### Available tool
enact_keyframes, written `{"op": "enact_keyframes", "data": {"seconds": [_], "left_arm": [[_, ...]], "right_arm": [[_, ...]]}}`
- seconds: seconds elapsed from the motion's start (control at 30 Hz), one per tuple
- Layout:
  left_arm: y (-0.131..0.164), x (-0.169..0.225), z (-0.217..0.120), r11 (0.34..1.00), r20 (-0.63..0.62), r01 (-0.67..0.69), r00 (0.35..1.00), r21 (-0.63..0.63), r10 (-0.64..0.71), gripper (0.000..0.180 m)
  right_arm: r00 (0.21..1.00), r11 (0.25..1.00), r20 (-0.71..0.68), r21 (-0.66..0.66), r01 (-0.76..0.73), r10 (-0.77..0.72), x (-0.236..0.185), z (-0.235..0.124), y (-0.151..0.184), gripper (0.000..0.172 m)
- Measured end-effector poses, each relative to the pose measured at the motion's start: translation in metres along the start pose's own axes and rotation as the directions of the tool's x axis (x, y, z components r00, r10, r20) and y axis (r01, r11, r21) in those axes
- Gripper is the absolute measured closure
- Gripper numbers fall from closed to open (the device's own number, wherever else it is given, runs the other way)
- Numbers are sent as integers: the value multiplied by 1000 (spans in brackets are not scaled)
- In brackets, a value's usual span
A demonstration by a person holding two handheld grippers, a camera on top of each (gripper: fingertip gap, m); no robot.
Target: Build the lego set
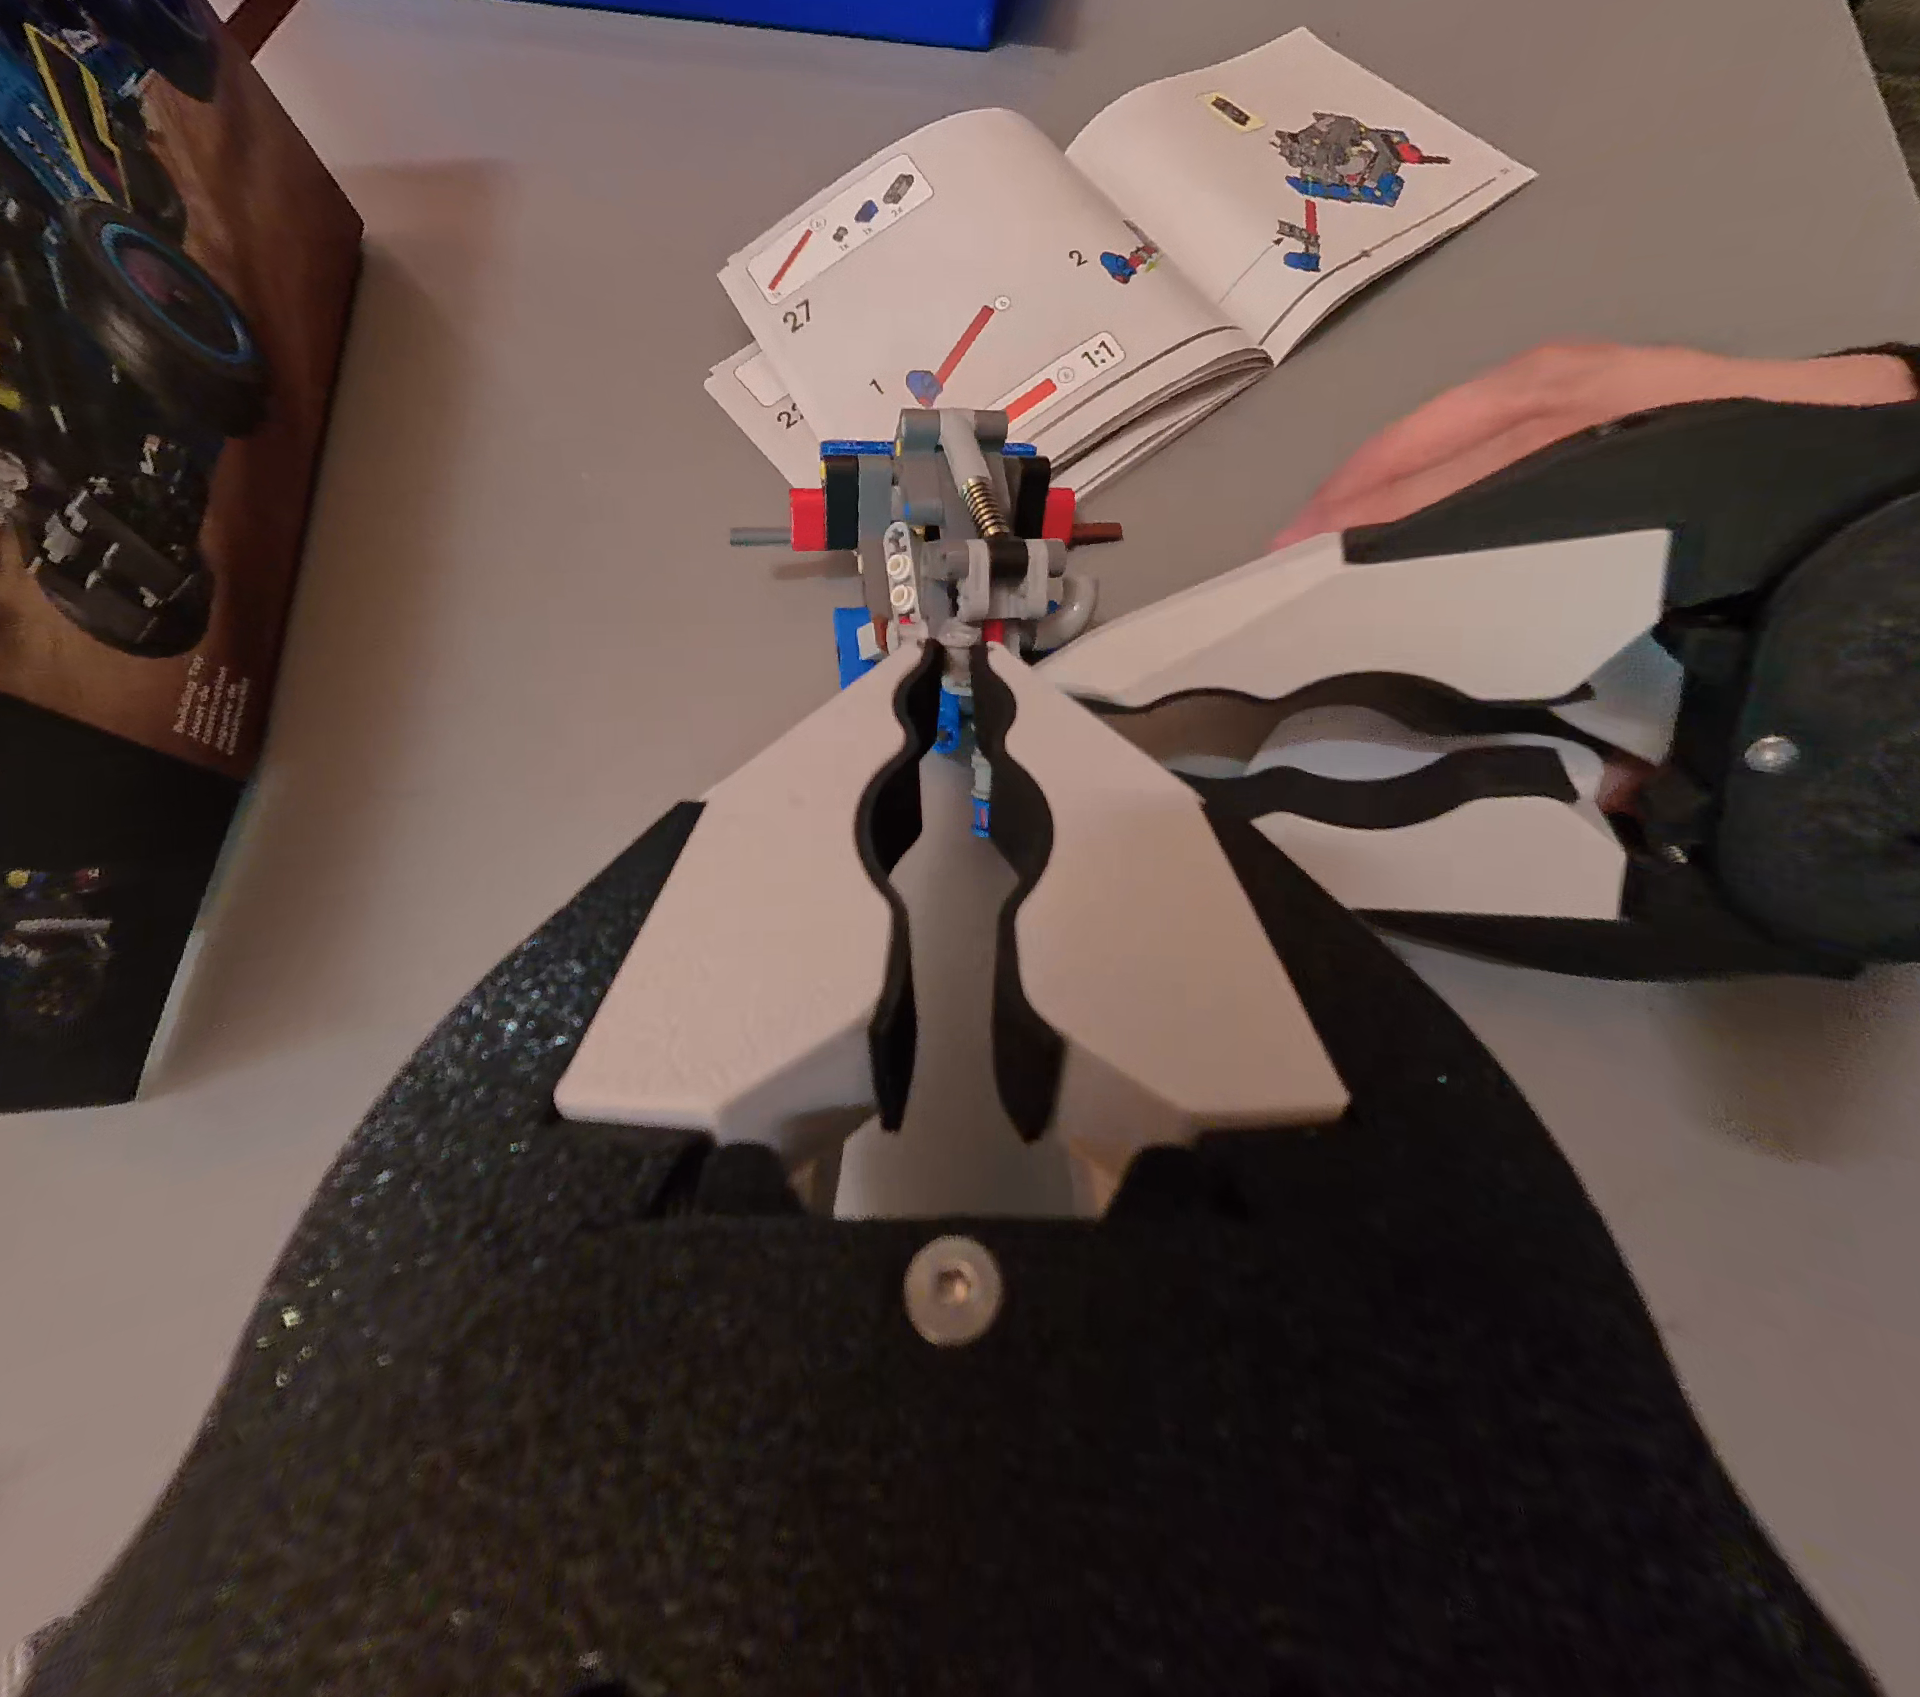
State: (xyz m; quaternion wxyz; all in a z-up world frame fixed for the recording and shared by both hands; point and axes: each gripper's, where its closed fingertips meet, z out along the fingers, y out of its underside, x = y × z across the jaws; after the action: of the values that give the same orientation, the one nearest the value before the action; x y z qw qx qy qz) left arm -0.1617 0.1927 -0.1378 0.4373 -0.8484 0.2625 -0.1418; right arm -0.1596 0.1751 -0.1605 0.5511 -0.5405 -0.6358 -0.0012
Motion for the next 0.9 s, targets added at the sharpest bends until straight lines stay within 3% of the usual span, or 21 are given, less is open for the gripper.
{"op": "enact_keyframes", "data": {"seconds": [0.17,0.23,0.9], "left_arm": [[0,3,0,1000,7,-20,1000,-2,20,178],[0,3,0,1000,12,-21,1000,-3,21,178],[1,8,1,996,82,-91,992,-9,92,178]], "right_arm": [[999,1000,-36,25,-14,15,4,1,-7,155],[1000,1000,-20,21,-21,21,0,2,-8,165],[998,998,-26,4,64,-64,-8,3,-11,164]]}}
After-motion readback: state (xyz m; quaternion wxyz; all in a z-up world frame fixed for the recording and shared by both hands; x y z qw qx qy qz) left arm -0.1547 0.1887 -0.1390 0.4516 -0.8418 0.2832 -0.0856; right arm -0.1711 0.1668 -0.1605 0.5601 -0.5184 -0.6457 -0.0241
